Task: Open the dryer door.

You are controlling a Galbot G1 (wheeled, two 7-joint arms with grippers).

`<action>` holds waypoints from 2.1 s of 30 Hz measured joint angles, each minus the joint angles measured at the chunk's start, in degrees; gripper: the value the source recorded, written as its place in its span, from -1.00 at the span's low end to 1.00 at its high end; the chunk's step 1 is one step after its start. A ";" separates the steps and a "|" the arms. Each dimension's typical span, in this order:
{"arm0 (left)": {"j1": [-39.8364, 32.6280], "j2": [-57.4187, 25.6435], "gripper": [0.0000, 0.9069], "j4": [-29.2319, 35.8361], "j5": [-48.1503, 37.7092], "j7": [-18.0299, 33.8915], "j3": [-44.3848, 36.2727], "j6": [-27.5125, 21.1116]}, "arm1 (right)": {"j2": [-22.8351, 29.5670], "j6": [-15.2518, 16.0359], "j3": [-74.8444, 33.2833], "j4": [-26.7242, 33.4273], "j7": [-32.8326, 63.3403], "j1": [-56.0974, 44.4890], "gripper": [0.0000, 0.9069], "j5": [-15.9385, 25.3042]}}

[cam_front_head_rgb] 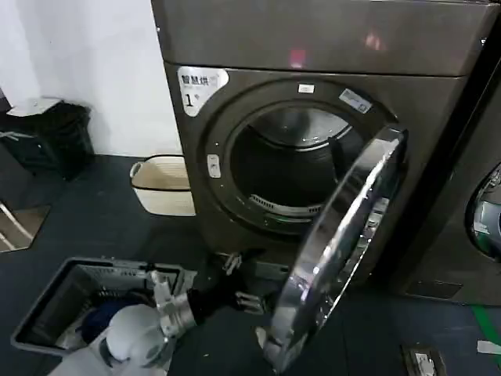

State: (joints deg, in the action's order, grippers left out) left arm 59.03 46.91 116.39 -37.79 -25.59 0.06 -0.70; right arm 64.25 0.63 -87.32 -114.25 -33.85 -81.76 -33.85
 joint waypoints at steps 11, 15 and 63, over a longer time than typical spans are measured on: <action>-8.40 -0.60 1.00 -2.68 -1.51 0.43 -11.82 0.52 | -1.79 2.41 -6.77 -1.01 16.15 -1.50 1.00 3.14; -12.56 0.33 1.00 -4.41 -2.01 0.45 -15.85 0.76 | -1.94 2.54 -9.44 -1.01 17.55 -2.29 1.00 4.31; -43.21 21.85 1.00 -23.37 -6.01 -0.15 -42.63 2.37 | -3.58 8.83 -37.89 -2.22 23.52 -10.40 1.00 11.66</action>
State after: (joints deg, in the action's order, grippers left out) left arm 15.83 68.76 93.02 -43.81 -25.74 -42.57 1.67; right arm 60.67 9.45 -125.21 -116.47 -10.33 -92.16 -22.19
